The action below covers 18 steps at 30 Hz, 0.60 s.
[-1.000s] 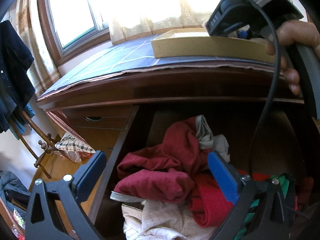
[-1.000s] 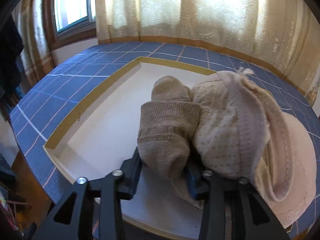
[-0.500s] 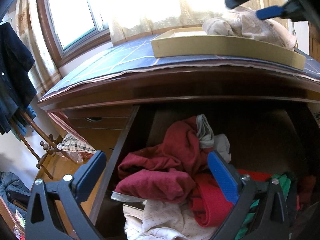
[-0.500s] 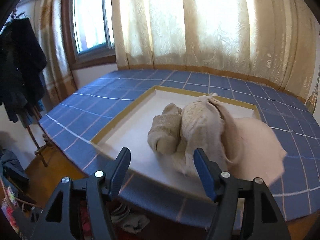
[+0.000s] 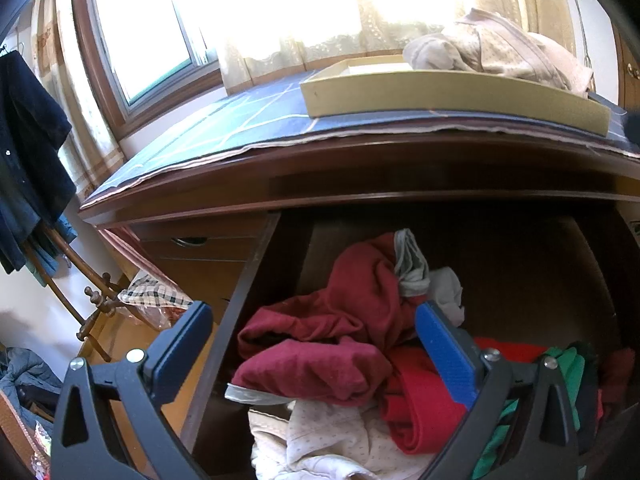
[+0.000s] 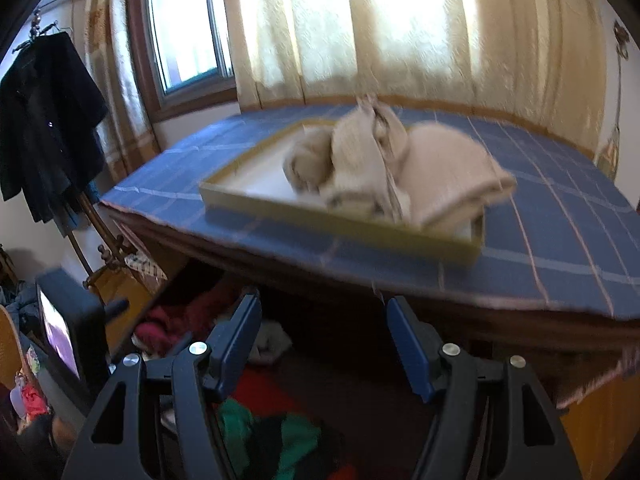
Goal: Take underwear out of drawer
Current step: 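Reach the right gripper into the drawer and grasp the green-black garment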
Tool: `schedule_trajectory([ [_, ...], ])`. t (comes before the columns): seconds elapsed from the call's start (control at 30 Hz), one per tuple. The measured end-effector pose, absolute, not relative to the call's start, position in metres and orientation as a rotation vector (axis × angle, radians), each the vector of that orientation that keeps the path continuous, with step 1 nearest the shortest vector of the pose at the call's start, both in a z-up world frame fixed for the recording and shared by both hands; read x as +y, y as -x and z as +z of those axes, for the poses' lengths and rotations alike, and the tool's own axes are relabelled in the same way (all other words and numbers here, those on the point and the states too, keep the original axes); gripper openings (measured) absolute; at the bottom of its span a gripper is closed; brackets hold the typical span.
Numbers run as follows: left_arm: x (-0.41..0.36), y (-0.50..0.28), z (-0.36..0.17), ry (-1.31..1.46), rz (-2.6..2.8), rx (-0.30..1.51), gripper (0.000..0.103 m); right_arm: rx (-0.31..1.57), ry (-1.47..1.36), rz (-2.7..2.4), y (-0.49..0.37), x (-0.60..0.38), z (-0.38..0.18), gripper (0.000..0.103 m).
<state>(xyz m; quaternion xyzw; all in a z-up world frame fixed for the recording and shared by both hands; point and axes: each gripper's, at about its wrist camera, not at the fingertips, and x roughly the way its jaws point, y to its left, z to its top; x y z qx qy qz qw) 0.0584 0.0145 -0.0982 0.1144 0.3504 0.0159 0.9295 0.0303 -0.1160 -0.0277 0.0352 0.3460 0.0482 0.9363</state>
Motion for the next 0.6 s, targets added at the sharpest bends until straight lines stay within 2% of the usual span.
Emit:
schedule_trajectory([
  [0.33, 0.014, -0.057, -0.097, -0.238, 0.036, 0.715, 0.103, 0.885, -0.259, 0.077, 0.001, -0.14, -0.088, 0.068],
  [0.6, 0.015, -0.055, -0.094, -0.239, 0.038, 0.71, 0.103, 1.037, -0.341, 0.184, 0.004, -0.116, -0.118, 0.068],
])
